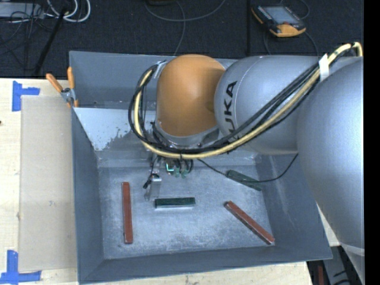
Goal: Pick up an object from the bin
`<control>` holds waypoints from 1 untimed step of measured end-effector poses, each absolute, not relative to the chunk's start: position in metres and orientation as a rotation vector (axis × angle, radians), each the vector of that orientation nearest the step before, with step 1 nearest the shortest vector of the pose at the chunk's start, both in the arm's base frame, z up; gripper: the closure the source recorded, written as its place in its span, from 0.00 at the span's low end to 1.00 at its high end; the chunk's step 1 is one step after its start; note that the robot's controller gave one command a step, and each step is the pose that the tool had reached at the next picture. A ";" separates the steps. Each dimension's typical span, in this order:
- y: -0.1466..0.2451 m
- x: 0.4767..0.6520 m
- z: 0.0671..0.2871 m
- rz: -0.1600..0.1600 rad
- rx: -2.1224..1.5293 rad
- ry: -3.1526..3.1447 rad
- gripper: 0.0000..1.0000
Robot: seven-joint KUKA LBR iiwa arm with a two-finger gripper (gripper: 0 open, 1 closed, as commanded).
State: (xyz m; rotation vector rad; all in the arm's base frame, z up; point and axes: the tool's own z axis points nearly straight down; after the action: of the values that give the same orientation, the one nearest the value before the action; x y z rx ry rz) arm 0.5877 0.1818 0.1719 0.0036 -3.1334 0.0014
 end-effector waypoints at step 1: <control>0.078 0.594 0.067 0.003 0.202 -3.128 0.00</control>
Offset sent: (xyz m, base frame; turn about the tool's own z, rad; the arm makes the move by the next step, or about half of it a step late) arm 0.0071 -0.1002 -0.1015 -0.1326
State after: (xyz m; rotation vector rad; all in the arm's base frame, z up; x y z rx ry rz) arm 0.5937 0.0777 0.0666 0.2025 -3.1275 0.0027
